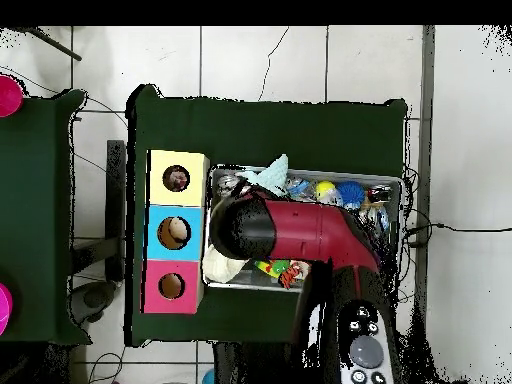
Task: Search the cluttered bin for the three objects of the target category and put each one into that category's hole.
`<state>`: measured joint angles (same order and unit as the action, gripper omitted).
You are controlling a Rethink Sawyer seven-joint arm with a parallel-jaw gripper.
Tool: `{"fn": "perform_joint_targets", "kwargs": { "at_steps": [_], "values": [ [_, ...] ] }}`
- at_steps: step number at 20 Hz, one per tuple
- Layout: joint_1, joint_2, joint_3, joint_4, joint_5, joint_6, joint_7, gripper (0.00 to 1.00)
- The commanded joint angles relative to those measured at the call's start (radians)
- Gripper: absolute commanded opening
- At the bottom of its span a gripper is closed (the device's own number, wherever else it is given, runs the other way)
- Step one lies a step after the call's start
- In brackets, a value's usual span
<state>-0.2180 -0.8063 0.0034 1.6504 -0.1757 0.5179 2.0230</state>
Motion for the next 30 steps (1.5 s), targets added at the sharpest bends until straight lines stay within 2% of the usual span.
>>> {"fn": "perform_joint_targets", "kwargs": {
  "at_steps": [1,7,13,16,24,30],
  "values": [
    [-0.113,-0.065,0.169,0.258,-0.081,-0.052,-0.183,1.00],
    [-0.236,-0.067,0.241,0.354,-0.166,-0.136,-0.188,1.00],
    [-0.314,-0.057,0.292,0.383,-0.249,-0.160,-0.178,1.00],
    [-0.332,-0.053,0.309,0.383,-0.280,-0.158,-0.163,1.00],
    [-0.387,0.015,0.337,0.347,-0.375,-0.174,-0.142,1.00],
    [-0.462,0.046,0.380,0.303,-0.426,-0.145,-0.179,1.00]
  ]
}}
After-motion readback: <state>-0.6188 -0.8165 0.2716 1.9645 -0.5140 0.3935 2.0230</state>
